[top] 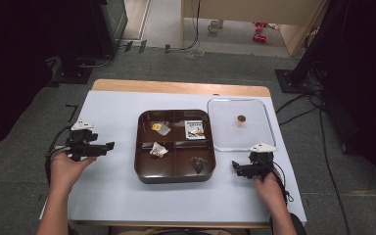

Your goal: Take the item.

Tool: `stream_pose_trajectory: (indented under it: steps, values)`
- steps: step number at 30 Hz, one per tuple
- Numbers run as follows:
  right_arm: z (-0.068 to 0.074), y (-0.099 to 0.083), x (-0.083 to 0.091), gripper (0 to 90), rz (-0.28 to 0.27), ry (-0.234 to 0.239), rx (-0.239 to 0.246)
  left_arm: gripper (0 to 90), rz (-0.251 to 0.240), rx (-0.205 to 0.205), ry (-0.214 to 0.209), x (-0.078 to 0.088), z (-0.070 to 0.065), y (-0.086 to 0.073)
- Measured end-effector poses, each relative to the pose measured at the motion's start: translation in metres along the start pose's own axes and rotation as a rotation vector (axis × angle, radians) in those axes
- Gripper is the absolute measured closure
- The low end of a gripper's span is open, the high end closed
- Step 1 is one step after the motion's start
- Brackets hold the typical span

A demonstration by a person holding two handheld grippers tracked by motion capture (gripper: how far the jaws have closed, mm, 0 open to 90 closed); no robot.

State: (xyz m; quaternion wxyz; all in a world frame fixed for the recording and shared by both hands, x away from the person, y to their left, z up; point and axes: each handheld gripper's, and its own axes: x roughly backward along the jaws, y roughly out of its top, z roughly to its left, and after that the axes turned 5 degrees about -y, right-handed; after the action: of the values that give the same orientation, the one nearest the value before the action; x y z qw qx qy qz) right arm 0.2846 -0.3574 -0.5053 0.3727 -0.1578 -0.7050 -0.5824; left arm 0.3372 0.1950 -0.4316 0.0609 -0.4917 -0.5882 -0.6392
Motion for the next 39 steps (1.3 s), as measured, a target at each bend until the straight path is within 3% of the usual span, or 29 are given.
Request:
stream_pose_trajectory:
  steps: [6,23,39]
  values:
    - [0.0,0.0,0.0,0.0,0.0,0.0,0.0,23.9,0.002,-0.029,-0.013,-0.002,-0.01,0.005]
    - [0.0,0.0,0.0,0.0,0.0,0.0,0.0,29.1,0.0,-0.063,-0.063,-0.004,-0.034,0.019]
    - [0.0,0.0,0.0,0.0,-0.002,0.0,0.001,30.3,-0.022,-0.15,-0.121,-0.011,-0.067,0.035]
